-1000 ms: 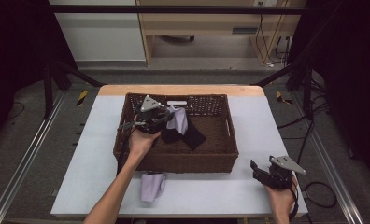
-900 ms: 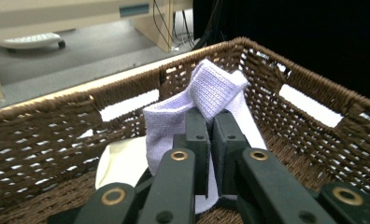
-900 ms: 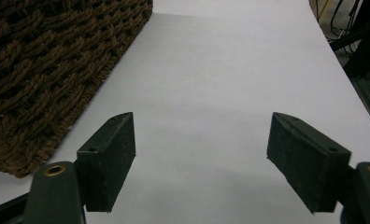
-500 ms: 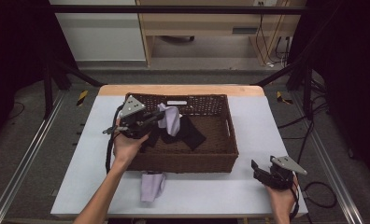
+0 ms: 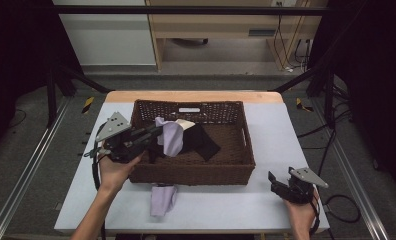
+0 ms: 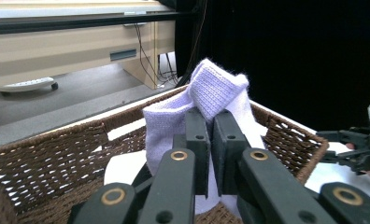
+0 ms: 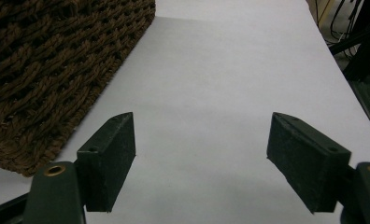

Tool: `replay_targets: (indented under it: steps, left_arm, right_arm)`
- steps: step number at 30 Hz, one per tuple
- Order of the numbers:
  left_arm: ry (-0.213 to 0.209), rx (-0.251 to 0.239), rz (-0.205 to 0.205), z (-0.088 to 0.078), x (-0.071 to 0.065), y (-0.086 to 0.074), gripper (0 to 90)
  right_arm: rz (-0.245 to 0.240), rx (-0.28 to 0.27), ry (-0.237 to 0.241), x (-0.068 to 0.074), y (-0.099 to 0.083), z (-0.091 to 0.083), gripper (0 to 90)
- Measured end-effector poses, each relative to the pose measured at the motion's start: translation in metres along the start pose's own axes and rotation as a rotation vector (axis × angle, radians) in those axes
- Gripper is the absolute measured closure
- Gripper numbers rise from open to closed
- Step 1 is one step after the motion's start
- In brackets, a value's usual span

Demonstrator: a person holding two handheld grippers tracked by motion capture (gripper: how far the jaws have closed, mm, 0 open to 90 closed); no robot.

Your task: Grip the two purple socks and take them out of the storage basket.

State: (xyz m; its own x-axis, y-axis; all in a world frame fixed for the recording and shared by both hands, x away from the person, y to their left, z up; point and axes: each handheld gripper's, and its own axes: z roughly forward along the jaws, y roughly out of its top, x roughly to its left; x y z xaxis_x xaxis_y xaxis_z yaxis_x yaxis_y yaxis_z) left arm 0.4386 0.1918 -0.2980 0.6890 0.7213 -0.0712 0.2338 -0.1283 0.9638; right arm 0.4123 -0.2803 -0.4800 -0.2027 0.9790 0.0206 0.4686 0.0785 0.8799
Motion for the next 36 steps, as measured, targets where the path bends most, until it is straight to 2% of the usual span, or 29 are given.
replay_targets:
  steps: [7, 14, 22, 26, 36]
  left_arm:
    - [-0.022, -0.029, 0.000, -0.025, -0.008, -0.005, 85.1]
    - [-0.045, -0.018, 0.018, -0.038, -0.023, -0.019, 85.2]
    - [-0.054, 0.037, 0.040, -0.044, -0.039, -0.042, 85.1]
    - [-0.050, 0.067, 0.036, -0.043, -0.042, -0.057, 85.1]
    - [-0.042, 0.215, -0.002, -0.022, -0.040, -0.106, 84.9]
  right_arm:
    - [-0.008, 0.001, 0.002, 0.002, 0.000, 0.000, 24.0]
    - [-0.007, 0.001, 0.004, 0.002, 0.000, -0.001, 24.0]
    - [-0.003, 0.000, 0.004, 0.002, -0.001, -0.002, 24.1]
    - [-0.003, 0.001, 0.004, 0.002, -0.001, -0.002, 24.0]
    - [-0.008, 0.005, 0.004, 0.003, -0.002, -0.001, 24.0]
